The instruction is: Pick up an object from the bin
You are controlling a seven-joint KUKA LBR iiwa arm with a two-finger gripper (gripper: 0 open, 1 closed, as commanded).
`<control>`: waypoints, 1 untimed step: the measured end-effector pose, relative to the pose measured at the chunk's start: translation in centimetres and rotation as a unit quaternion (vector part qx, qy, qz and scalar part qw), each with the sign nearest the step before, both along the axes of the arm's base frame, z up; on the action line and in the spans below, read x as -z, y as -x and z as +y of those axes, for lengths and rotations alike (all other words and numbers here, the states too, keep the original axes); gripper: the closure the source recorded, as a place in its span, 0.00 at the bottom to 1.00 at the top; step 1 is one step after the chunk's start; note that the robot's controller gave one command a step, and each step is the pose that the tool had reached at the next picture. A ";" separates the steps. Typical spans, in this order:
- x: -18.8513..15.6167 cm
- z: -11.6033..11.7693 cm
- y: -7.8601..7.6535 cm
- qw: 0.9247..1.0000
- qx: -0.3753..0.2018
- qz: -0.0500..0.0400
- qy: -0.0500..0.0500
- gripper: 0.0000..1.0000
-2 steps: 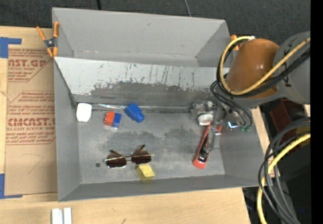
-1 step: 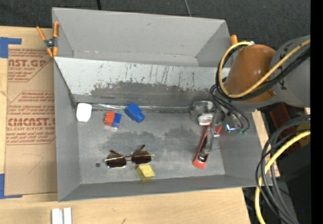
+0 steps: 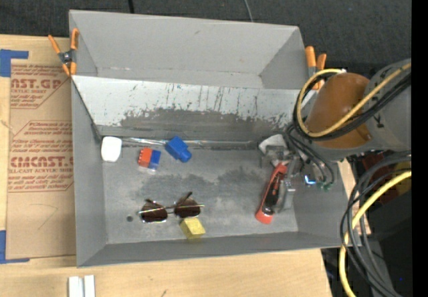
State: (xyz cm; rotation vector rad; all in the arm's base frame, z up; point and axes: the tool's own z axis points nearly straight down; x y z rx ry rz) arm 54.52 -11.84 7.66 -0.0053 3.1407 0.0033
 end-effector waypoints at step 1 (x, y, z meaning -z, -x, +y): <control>0.7 -2.7 0.4 0.984 -0.177 -0.006 0.002 1.00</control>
Offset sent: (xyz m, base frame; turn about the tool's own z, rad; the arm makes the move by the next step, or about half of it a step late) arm 0.0000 0.0000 0.0000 0.0000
